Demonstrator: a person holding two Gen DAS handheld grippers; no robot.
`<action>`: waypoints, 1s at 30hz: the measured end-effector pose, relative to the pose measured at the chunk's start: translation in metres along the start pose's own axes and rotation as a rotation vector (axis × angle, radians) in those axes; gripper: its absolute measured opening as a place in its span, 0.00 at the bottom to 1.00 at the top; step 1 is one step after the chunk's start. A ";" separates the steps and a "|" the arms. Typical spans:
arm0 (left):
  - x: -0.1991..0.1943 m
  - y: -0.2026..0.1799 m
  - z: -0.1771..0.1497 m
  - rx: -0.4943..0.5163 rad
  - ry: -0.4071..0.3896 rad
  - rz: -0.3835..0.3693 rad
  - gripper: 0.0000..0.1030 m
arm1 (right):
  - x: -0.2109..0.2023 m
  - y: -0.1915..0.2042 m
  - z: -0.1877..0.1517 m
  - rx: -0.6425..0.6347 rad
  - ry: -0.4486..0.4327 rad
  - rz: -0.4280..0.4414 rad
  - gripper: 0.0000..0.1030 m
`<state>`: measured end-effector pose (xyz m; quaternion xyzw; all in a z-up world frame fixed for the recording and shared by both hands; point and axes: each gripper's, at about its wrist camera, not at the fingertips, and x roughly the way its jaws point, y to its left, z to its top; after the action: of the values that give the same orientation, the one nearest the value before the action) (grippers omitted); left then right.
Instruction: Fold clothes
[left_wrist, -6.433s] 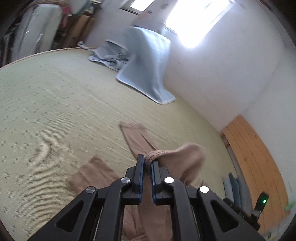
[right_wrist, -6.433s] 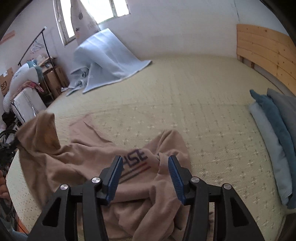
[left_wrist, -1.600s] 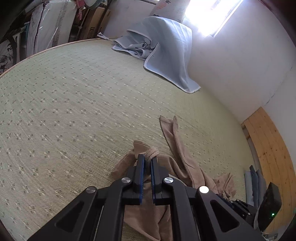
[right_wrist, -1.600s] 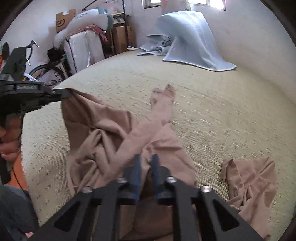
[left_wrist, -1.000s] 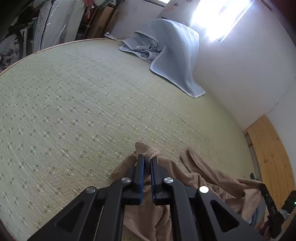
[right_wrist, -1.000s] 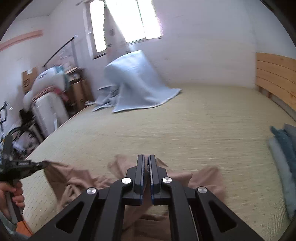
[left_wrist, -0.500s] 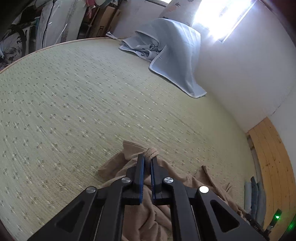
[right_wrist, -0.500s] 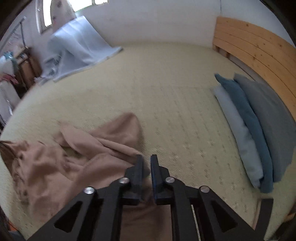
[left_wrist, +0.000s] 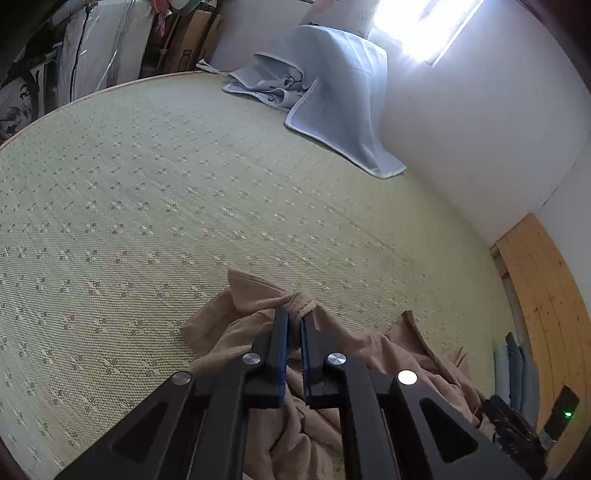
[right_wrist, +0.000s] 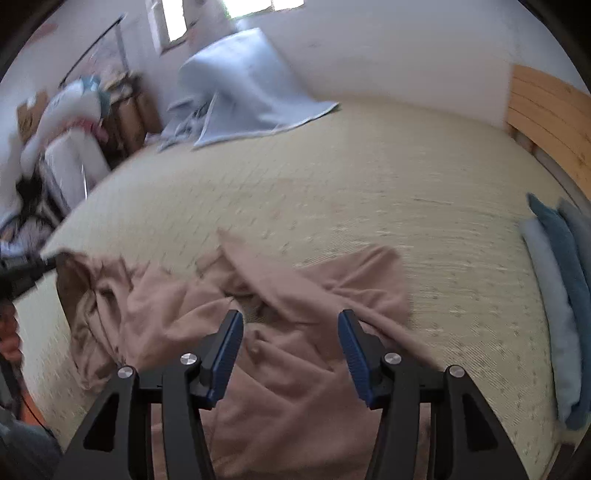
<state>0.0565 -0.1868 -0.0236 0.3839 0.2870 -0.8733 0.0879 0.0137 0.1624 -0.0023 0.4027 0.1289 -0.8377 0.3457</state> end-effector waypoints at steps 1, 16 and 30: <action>0.000 0.001 0.000 0.000 0.002 -0.002 0.05 | 0.006 0.004 -0.001 -0.021 0.002 -0.023 0.55; -0.002 0.023 0.005 -0.004 0.028 -0.011 0.05 | 0.068 0.001 0.002 -0.020 0.093 -0.135 0.29; -0.005 0.023 0.006 -0.025 0.016 -0.011 0.05 | -0.039 -0.097 0.014 0.395 -0.248 -0.252 0.03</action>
<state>0.0648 -0.2092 -0.0263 0.3880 0.3006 -0.8670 0.0859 -0.0437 0.2452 0.0304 0.3376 -0.0313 -0.9259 0.1667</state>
